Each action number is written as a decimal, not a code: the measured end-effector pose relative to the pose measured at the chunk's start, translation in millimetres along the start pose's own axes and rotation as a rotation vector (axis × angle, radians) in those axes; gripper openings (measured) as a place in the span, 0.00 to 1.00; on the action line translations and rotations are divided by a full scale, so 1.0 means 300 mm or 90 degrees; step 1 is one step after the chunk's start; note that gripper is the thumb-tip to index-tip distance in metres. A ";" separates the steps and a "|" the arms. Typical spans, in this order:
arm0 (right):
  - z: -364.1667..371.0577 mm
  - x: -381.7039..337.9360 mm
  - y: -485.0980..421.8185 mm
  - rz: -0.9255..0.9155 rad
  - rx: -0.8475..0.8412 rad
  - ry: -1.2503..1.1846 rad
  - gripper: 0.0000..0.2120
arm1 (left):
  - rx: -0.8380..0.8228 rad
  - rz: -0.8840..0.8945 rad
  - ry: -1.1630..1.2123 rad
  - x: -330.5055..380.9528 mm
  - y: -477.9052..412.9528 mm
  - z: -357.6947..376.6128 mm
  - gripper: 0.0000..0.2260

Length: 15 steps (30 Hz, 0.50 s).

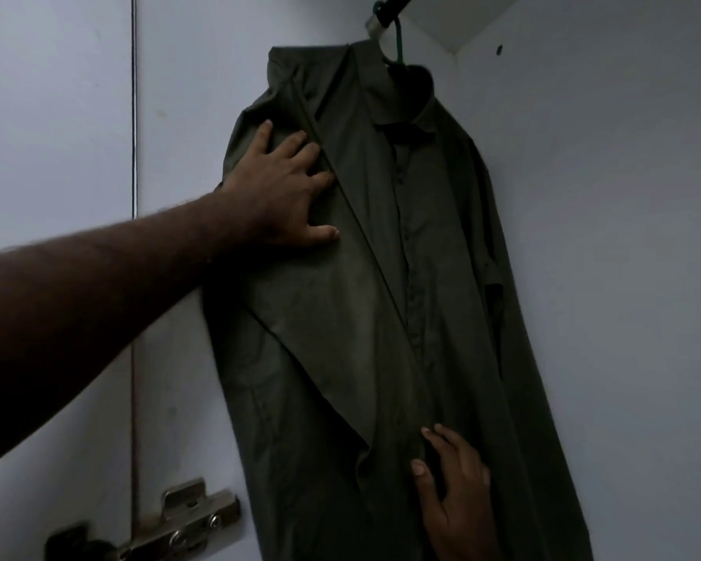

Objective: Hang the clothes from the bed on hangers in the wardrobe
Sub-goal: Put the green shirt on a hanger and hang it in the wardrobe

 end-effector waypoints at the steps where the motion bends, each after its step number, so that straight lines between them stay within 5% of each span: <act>1: -0.044 -0.010 -0.067 -0.012 0.034 -0.014 0.21 | 0.039 -0.002 0.025 0.015 -0.014 -0.018 0.34; 5: -0.235 -0.054 -0.465 -0.059 0.119 -0.058 0.14 | 0.205 0.067 0.073 0.104 -0.108 -0.076 0.23; 8: -0.342 -0.054 -0.768 -0.056 0.166 -0.017 0.11 | 0.206 0.099 0.109 0.160 -0.181 -0.072 0.22; 11: -0.388 0.004 -1.005 0.028 0.087 0.042 0.06 | 0.191 0.119 0.124 0.202 -0.233 -0.051 0.25; 15: -0.405 0.093 -1.177 0.168 -0.041 0.114 0.14 | 0.144 0.126 0.146 0.232 -0.288 -0.028 0.26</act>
Point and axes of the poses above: each hand's wrist, its own y-axis away from the middle knuckle, its own z-axis out of the palm, x = y × z, the point moved 4 cm from there along -y, towards the middle knuckle, and after that the axes turned 13 degrees about y, right-handed, at the moved point
